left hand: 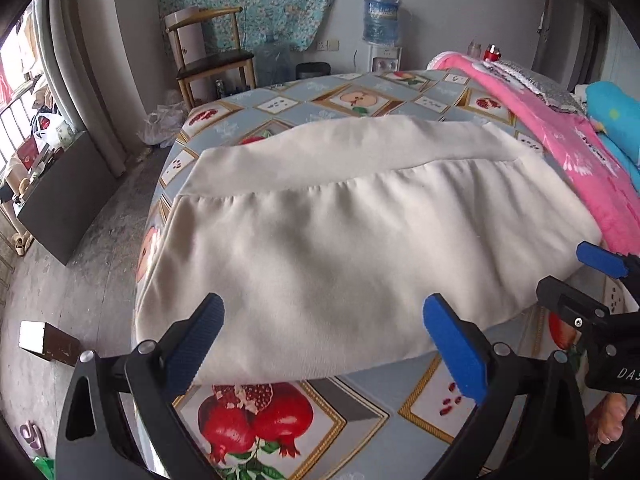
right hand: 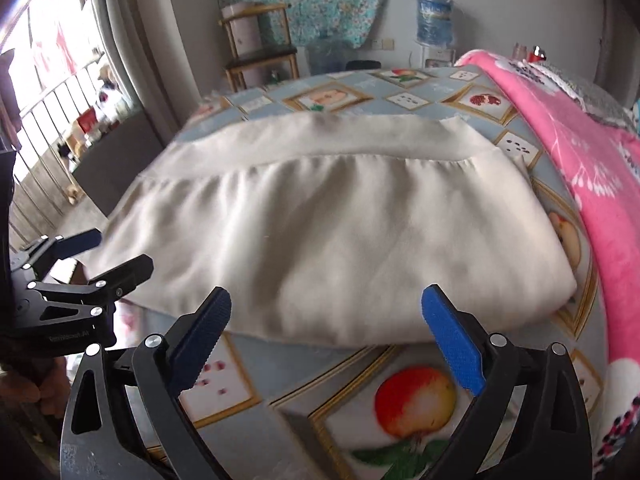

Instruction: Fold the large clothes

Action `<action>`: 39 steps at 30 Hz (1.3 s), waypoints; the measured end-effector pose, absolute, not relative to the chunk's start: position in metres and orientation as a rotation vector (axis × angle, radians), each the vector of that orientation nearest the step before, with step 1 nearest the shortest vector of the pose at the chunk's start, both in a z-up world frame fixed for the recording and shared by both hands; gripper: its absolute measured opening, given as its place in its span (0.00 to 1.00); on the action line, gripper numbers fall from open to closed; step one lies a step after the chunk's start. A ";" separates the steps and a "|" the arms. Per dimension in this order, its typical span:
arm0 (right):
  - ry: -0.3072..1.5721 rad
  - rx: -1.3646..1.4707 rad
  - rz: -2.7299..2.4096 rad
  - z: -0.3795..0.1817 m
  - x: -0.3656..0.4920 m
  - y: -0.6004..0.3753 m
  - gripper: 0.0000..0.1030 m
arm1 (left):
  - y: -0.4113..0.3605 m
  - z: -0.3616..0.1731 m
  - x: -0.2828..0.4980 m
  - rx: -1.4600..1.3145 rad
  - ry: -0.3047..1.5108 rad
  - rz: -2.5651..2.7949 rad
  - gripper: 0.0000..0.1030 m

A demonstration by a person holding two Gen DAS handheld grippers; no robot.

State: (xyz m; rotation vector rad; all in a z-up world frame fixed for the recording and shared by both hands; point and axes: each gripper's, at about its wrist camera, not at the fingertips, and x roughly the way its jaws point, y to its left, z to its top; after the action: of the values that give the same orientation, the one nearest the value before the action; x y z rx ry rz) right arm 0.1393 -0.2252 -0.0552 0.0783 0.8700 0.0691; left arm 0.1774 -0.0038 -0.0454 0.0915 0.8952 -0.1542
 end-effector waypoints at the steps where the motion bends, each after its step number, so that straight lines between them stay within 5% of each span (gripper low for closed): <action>1: 0.857 0.094 0.081 -0.051 0.132 -0.225 0.91 | -0.002 -0.039 0.171 0.083 0.880 -0.160 0.96; 15: 0.772 0.178 0.096 -0.011 0.076 -0.222 0.92 | 0.023 0.026 0.106 -0.039 0.730 -0.155 0.96; 39: 0.830 0.078 -0.055 -0.018 0.088 -0.220 0.92 | 0.004 0.012 0.122 0.007 0.785 -0.049 0.96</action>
State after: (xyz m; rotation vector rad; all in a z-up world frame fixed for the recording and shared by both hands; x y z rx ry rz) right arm 0.0883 -0.2201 -0.0176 0.0784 0.8302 -0.0555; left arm 0.1222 0.0039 0.0122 0.0070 0.7850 -0.0491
